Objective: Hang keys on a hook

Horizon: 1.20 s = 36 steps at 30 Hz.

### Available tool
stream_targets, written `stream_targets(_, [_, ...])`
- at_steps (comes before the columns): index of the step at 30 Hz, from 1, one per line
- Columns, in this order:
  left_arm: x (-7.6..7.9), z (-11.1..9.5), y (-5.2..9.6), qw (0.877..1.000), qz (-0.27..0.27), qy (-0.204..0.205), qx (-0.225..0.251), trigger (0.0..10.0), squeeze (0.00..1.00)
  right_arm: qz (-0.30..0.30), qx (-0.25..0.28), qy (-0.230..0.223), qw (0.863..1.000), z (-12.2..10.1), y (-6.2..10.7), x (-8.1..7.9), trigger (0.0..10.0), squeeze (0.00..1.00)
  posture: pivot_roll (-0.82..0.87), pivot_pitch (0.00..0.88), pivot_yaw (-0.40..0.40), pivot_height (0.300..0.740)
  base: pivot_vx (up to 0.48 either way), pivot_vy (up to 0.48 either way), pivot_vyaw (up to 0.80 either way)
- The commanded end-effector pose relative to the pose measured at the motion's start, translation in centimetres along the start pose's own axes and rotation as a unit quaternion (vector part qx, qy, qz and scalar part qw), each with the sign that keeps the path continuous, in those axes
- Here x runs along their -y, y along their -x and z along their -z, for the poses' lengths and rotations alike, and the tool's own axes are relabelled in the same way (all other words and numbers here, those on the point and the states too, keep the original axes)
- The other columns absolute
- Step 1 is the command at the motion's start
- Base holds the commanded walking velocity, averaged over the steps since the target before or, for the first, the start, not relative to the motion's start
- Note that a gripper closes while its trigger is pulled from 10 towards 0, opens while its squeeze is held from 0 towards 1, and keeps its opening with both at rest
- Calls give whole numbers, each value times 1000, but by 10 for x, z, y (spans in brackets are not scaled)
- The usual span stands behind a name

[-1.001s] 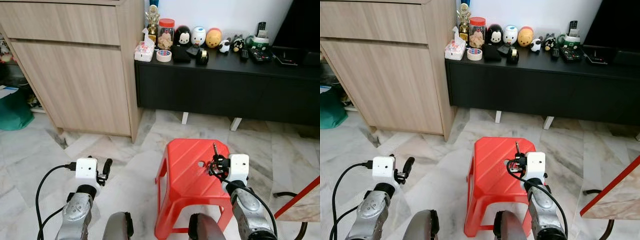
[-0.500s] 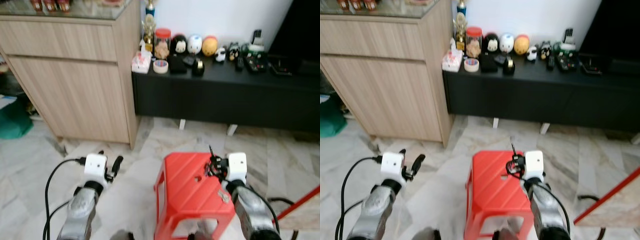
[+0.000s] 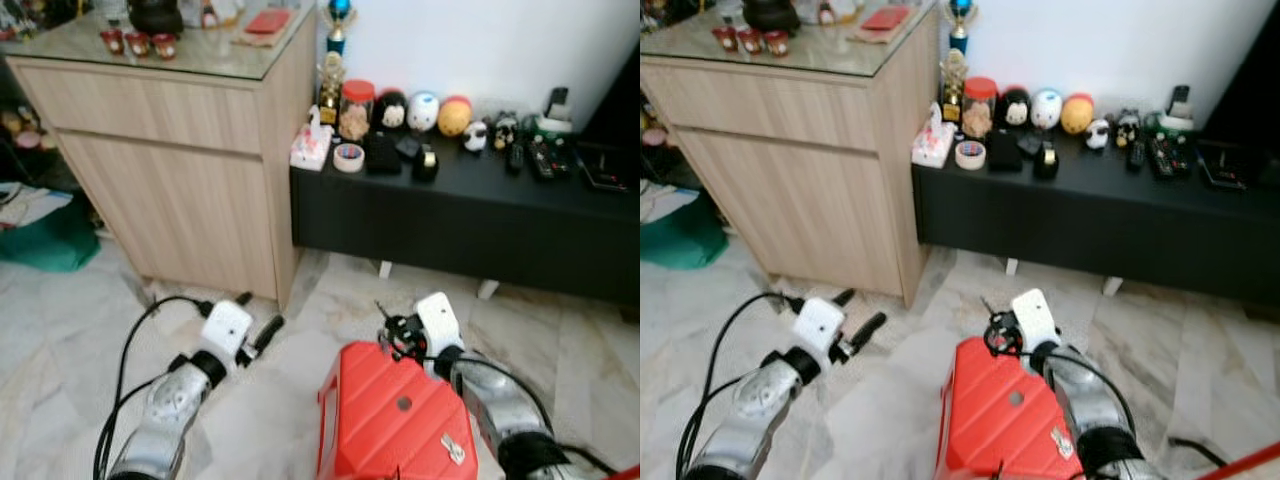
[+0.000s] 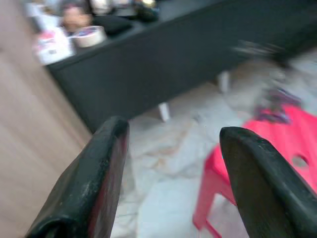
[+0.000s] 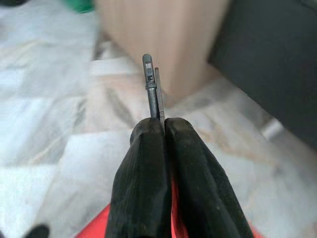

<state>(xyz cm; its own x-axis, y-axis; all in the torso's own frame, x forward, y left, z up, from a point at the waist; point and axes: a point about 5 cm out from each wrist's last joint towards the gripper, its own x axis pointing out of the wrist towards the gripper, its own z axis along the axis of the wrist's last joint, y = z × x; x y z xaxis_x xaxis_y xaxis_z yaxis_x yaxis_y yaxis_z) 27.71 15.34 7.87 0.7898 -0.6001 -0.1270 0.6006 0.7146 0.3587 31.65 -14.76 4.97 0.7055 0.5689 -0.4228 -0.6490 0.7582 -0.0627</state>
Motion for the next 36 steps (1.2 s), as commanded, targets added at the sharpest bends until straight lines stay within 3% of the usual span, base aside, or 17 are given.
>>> stream_targets(1, [10, 1, 0, 998, 54, -31, -16, 10000, 0, -28, -6, 33, 999, -9, 0, 2, 10000, 0, 116, 0, -86, 740, 0, 0, 0])
stream_targets(5, [20, -6, -3, 993, 115, -36, -12, 10000, 0, -67, -29, 59, 996, -14, -1, 3, 10000, 0, 124, 0, -102, 740, 0, 0, 0])
stream_targets(6, [29, -11, -4, 984, 169, -56, -17, 10000, 0, -103, -47, 92, 989, -15, -2, -1, 10000, 0, 131, 0, -109, 740, 0, 0, 0])
stream_targets(8, [33, -12, -4, 979, 191, -70, -21, 10000, 0, -119, -53, 106, 986, -15, -2, -3, 10000, 0, 133, 0, -110, 740, 0, 0, 0])
stream_targets(9, [38, -14, -5, 972, 217, -82, -23, 10000, 0, -159, -54, 118, 979, -15, -2, -12, 10000, 0, 133, 0, -108, 740, 0, 0, 0])
stream_targets(10, [39, -18, -7, 972, 220, -86, -16, 10000, 0, -182, -54, 130, 973, -15, -3, -18, 10000, 0, 130, 0, -106, 740, 0, 0, 0])
stream_targets(16, [40, -21, -9, 970, 226, -84, -14, 10000, 0, -194, -70, 165, 964, -10, -4, -23, 10000, 0, 128, 0, -105, 740, 0, 0, 0])
stream_targets(26, [45, -25, -15, 964, 248, -90, -18, 10000, 0, -210, -53, 187, 958, -17, -5, -28, 10000, 0, 117, 0, -95, 740, 0, 0, 0])
stream_targets(36, [42, -17, -25, 971, 223, -67, -46, 10000, 0, -241, -37, 203, 949, -22, -6, -39, 10000, 0, 115, 0, -92, 740, 0, 0, 0])
